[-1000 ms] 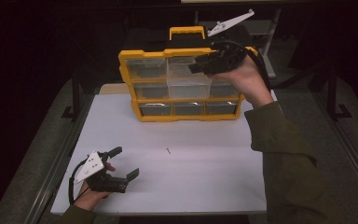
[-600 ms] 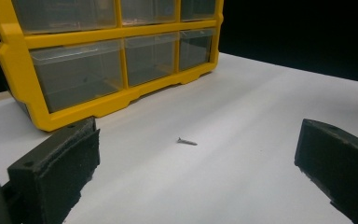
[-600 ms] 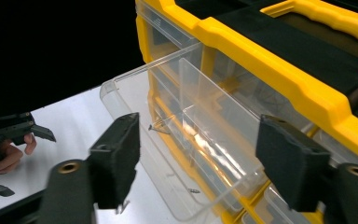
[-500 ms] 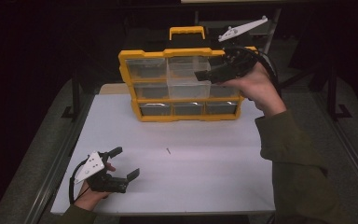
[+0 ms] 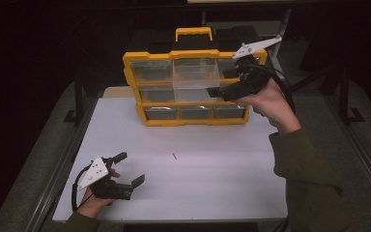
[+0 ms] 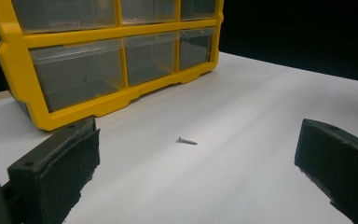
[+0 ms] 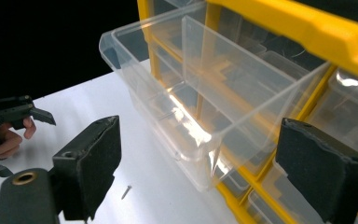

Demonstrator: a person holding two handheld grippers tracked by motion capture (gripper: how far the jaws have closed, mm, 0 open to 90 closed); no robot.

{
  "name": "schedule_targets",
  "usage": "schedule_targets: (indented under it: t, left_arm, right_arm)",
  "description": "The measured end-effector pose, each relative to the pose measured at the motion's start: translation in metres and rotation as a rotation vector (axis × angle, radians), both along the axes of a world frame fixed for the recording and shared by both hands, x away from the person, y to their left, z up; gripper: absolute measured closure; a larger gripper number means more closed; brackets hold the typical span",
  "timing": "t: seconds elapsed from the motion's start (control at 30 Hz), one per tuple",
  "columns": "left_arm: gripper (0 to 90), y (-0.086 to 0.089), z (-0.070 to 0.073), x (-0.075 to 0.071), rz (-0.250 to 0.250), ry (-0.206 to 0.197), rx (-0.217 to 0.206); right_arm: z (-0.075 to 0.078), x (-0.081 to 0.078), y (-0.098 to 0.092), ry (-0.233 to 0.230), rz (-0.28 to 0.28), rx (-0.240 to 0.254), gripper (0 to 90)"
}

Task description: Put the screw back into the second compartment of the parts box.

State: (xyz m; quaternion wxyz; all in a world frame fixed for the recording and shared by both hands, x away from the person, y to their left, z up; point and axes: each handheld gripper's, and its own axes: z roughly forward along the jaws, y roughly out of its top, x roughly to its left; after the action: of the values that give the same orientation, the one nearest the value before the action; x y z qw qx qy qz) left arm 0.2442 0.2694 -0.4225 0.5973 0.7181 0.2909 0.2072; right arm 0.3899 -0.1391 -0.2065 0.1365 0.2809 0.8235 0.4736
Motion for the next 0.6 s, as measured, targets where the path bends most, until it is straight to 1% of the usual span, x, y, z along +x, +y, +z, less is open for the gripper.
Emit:
schedule_targets:
  t: [0.07,0.23,0.33,0.47,0.5,0.57,0.6]
  left_arm:
    - [0.0,0.0,0.0,0.001,-0.002,-0.006,0.006]
    - [0.0,0.001,0.0,0.001,-0.002,-0.006,0.006]
    - [0.0,0.002,0.0,0.001,-0.004,-0.009,0.017]
    - [0.0,0.002,0.0,0.0,-0.003,-0.007,0.016]
    - [0.0,0.001,0.0,0.0,0.0,-0.001,0.012]
    - [0.0,0.001,0.0,0.0,0.001,-0.001,0.01]
    - [0.0,0.001,0.0,0.0,0.0,-0.001,0.009]
  right_arm:
    - [-0.004,-0.001,-0.001,0.001,-0.003,0.0,13.0]
    - [-0.017,-0.003,-0.001,-0.001,-0.002,0.0,10.8]
    - [-0.026,-0.005,-0.001,-0.005,-0.001,-0.001,10.2]
    - [-0.039,-0.006,-0.001,0.005,0.001,-0.003,9.6]
    - [-0.042,-0.006,-0.001,0.001,0.003,-0.005,9.6]
    - [-0.048,-0.007,-0.001,0.007,0.0,-0.001,9.5]
    - [-0.051,-0.007,-0.001,0.002,0.001,-0.004,9.5]
